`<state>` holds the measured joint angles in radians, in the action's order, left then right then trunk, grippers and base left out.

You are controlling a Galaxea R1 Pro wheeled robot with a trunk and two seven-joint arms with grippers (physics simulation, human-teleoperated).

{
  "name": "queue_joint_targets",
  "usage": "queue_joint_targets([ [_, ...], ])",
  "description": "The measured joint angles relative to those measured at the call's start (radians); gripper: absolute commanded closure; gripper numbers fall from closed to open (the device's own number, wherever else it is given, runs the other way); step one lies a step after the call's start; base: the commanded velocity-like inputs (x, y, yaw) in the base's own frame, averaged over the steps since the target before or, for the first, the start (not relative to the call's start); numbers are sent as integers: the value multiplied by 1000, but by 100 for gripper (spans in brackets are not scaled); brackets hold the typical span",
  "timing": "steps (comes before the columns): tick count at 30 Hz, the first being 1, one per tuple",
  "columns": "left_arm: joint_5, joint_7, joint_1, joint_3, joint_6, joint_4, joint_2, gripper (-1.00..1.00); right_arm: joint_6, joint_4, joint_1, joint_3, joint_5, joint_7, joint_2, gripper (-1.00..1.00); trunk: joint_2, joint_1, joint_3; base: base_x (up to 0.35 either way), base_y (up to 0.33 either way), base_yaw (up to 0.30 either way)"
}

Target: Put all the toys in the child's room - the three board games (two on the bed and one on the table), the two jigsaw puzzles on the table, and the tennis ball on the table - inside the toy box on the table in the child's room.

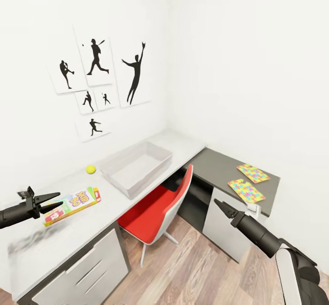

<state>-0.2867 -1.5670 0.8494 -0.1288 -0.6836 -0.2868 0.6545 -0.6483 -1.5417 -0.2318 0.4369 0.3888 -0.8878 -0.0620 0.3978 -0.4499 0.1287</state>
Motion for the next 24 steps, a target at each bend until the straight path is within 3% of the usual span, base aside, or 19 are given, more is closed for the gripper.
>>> queue_joint_targets([
  [24, 1, 0, 0, 0, 1, -1, 0, -100, 0, 0, 0, 0, 1, -2, 0, -100, 0, 0, 0, -33, 0, -274],
])
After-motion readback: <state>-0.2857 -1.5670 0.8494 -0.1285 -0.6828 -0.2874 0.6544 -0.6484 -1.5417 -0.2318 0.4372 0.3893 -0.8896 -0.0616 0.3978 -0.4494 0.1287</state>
